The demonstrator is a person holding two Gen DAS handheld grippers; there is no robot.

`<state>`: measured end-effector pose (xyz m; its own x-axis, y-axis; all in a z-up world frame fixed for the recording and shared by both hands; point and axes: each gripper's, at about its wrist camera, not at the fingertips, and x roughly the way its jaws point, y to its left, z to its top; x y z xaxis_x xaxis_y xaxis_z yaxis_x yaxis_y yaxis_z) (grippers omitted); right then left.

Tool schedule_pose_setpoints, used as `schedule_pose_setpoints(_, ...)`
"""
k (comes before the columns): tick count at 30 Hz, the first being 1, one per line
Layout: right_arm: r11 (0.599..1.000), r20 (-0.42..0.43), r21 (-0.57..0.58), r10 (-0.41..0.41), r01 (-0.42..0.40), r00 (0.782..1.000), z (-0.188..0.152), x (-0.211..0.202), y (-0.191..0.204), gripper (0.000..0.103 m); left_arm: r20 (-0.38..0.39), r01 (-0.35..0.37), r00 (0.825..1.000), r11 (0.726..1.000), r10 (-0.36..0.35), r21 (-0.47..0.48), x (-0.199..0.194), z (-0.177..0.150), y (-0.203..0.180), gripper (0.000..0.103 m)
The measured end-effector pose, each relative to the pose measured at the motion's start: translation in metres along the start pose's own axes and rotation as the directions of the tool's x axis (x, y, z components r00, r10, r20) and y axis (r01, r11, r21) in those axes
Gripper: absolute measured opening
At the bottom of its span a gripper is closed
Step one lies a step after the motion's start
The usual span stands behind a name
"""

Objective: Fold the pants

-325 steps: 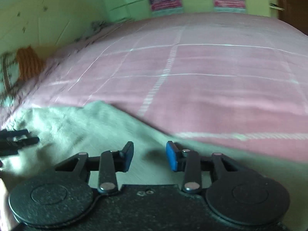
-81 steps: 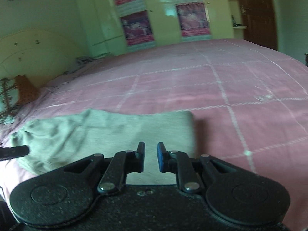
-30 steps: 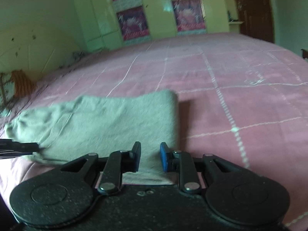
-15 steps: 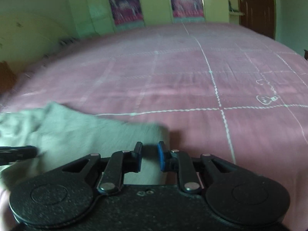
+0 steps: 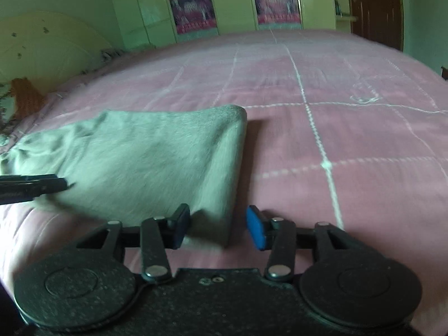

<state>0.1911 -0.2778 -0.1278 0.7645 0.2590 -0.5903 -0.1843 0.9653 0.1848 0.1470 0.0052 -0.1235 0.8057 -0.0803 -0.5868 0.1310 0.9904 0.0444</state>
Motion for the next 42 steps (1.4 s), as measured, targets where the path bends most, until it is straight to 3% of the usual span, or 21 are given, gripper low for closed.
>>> schedule_pose_setpoints(1, 1.000, 0.030, 0.009, -0.004, 0.004, 1.000, -0.003, -0.008, -0.002, 0.059, 0.043, -0.014, 0.999, 0.999, 0.015, -0.029, -0.010, 0.000, 0.007, 0.083)
schedule_pose_setpoints(3, 0.999, 0.076, 0.043, -0.012, 0.009, 0.997, -0.007, -0.022, -0.008, 0.067, 0.114, 0.014, 0.993, 0.987, 0.004, -0.158, -0.028, -0.003, 0.036, 0.083)
schedule_pose_setpoints(6, 0.995, 0.138, 0.092, -0.044, 0.031, 0.990, -0.001, -0.036, -0.020, 0.067, 0.152, 0.010, 0.987, 0.924, 0.052, -0.383, -0.047, -0.016, 0.101, 0.083)
schedule_pose_setpoints(8, 0.990, 0.166, 0.142, -0.050, 0.027, 0.985, 0.003, -0.043, -0.033, 0.069, 0.151, 0.005, 0.984, 0.842, 0.090, -0.539, -0.051, -0.029, 0.153, 0.083)
schedule_pose_setpoints(12, 0.973, 0.154, 0.217, -0.112, 0.077, 0.982, 0.001, -0.045, -0.055, 0.071, 0.129, 0.076, 0.990, 0.578, 0.051, -0.812, -0.033, -0.068, 0.259, 0.083)
schedule_pose_setpoints(14, 0.966, 0.132, 0.242, -0.130, 0.095, 0.983, -0.001, -0.042, -0.060, 0.071, 0.104, 0.066, 0.993, 0.498, 0.048, -0.865, -0.018, -0.083, 0.291, 0.083)
schedule_pose_setpoints(17, 0.966, 0.117, 0.234, -0.140, 0.110, 0.983, -0.003, -0.040, -0.055, 0.071, 0.167, 0.151, 0.986, 0.430, 0.000, -0.890, 0.005, -0.094, 0.324, 0.083)
schedule_pose_setpoints(21, 0.979, 0.109, 0.160, -0.142, 0.123, 0.984, 0.000, -0.043, -0.039, 0.072, 0.223, 0.231, 0.973, 0.393, -0.065, -0.890, 0.044, -0.080, 0.352, 0.083)
schedule_pose_setpoints(23, 0.982, 0.096, 0.139, -0.144, 0.130, 0.985, 0.003, -0.042, -0.036, 0.072, 0.254, 0.266, 0.964, 0.398, -0.084, -0.878, 0.066, -0.071, 0.364, 0.083)
schedule_pose_setpoints(24, 0.982, 0.088, 0.134, -0.148, 0.135, 0.985, 0.004, -0.041, -0.035, 0.072, 0.270, 0.281, 0.959, 0.390, -0.085, -0.877, 0.074, -0.069, 0.367, 0.075)
schedule_pose_setpoints(25, 0.981, 0.081, 0.131, -0.152, 0.140, 0.985, 0.005, -0.040, -0.034, 0.072, 0.281, 0.285, 0.958, 0.365, -0.067, -0.886, 0.078, -0.070, 0.370, 0.033)
schedule_pose_setpoints(26, 0.981, 0.073, 0.130, -0.155, 0.144, 0.985, 0.006, -0.038, -0.032, 0.072, 0.332, 0.339, 0.940, 0.303, -0.076, -0.891, 0.088, -0.075, 0.373, 0.034)
schedule_pose_setpoints(27, 0.981, 0.067, 0.129, -0.155, 0.145, 0.986, 0.007, -0.036, -0.031, 0.072, 0.412, 0.414, 0.909, 0.274, -0.065, -0.868, 0.083, -0.079, 0.375, 0.034)
schedule_pose_setpoints(29, 0.982, 0.060, 0.108, -0.159, 0.152, 0.985, 0.011, -0.033, -0.026, 0.072, 0.492, 0.476, 0.870, 0.321, -0.035, -0.819, 0.064, -0.089, 0.368, 0.034)
schedule_pose_setpoints(30, 0.984, 0.062, 0.096, -0.157, 0.150, 0.986, 0.012, -0.034, -0.023, 0.072, 0.500, 0.475, 0.866, 0.339, -0.016, -0.812, 0.060, -0.100, 0.366, 0.034)
schedule_pose_setpoints(31, 0.986, 0.068, 0.081, -0.153, 0.148, 0.986, 0.014, -0.034, -0.020, 0.072, 0.411, 0.381, 0.911, 0.355, 0.010, -0.854, 0.065, -0.113, 0.367, 0.031)
schedule_pose_setpoints(32, 0.986, 0.072, 0.068, -0.155, 0.150, 0.985, 0.015, -0.035, -0.019, 0.072, 0.380, 0.357, 0.925, 0.336, 0.004, -0.872, 0.072, -0.122, 0.369, 0.030)
schedule_pose_setpoints(33, 0.986, 0.072, 0.059, -0.158, 0.154, 0.985, 0.017, -0.035, -0.017, 0.073, 0.369, 0.346, 0.929, 0.347, 0.001, -0.872, 0.072, -0.115, 0.369, 0.031)
schedule_pose_setpoints(35, 0.986, 0.059, 0.055, -0.159, 0.155, 0.986, 0.018, -0.030, -0.020, 0.072, 0.307, 0.282, 0.952, 0.399, -0.001, -0.873, 0.074, -0.097, 0.368, 0.032)
schedule_pose_setpoints(39, 0.982, 0.074, 0.077, -0.179, 0.173, 0.981, 0.021, -0.027, -0.034, 0.072, 0.331, 0.305, 0.944, 0.409, -0.007, -0.860, 0.066, -0.076, 0.364, 0.032)
schedule_pose_setpoints(42, 0.975, 0.097, 0.098, -0.208, 0.198, 0.973, 0.023, -0.030, -0.049, 0.073, 0.380, 0.336, 0.925, 0.507, -0.018, -0.794, 0.042, -0.039, 0.342, 0.032)
